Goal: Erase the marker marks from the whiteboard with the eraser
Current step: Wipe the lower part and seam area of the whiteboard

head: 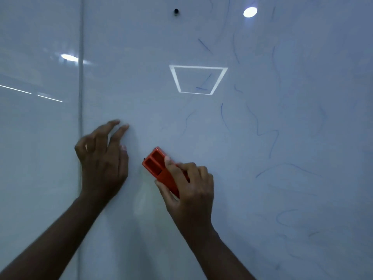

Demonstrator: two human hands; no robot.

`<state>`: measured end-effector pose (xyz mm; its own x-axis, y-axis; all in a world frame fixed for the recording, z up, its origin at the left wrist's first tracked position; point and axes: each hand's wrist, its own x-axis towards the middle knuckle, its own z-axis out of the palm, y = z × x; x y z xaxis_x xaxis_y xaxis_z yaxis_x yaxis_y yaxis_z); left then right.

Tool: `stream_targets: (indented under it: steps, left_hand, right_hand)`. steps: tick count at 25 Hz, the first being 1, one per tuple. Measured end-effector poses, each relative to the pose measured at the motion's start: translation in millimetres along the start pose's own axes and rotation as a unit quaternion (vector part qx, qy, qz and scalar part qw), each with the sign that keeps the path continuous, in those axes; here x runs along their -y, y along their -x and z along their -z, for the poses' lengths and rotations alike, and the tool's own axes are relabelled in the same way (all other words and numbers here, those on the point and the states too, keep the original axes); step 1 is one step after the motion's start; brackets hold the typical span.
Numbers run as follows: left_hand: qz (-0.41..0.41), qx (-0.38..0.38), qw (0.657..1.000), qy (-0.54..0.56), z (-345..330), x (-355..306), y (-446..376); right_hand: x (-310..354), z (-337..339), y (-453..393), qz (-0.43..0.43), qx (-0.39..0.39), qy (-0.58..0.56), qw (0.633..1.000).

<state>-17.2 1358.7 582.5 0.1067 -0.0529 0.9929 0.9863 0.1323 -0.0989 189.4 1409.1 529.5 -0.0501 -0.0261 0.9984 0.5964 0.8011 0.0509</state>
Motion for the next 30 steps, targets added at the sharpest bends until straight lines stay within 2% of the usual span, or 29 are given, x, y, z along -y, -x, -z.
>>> stream_targets:
  steps: [4,6,10,15,17,20,22,28,30]
  left_hand:
    - [0.003,-0.027,1.0,0.009,-9.0,8.3,-60.8]
    - [-0.009,-0.04,0.999,0.011,-14.2,10.5,-72.3]
    - [-0.02,-0.053,0.998,0.004,-21.3,15.1,-66.2]
    - [-0.016,-0.056,0.998,0.006,-22.6,12.8,-65.5]
    - [-0.016,-0.059,0.998,0.006,-23.7,11.7,-63.6]
    - [-0.016,-0.056,0.998,0.016,-24.0,14.5,-62.8]
    - [-0.014,-0.046,0.999,0.025,-23.8,16.1,-63.2]
    - [-0.013,-0.05,0.998,0.024,-21.4,14.7,-63.6]
    - [-0.012,-0.054,0.998,0.018,-20.7,14.5,-63.1]
  right_hand:
    - [-20.7,9.7,-43.3,0.029,-0.035,0.022,0.999]
    - [-49.8,24.4,-62.1,-0.015,-0.091,0.027,0.995]
    - [-103.5,55.8,-69.9,-0.156,-0.186,0.045,0.969]
    - [-92.2,44.0,-82.9,-0.226,-0.21,0.006,0.951]
    - [-68.6,26.5,-89.7,-0.192,-0.195,-0.009,0.962]
    - [-22.0,-3.0,-80.4,-0.028,-0.112,0.001,0.993]
    - [-8.8,-12.1,-69.4,0.053,-0.065,0.0,0.997]
    - [-27.3,-0.8,-89.1,0.153,-0.041,0.018,0.987]
    - [-44.9,10.9,-114.7,0.133,-0.058,0.019,0.989]
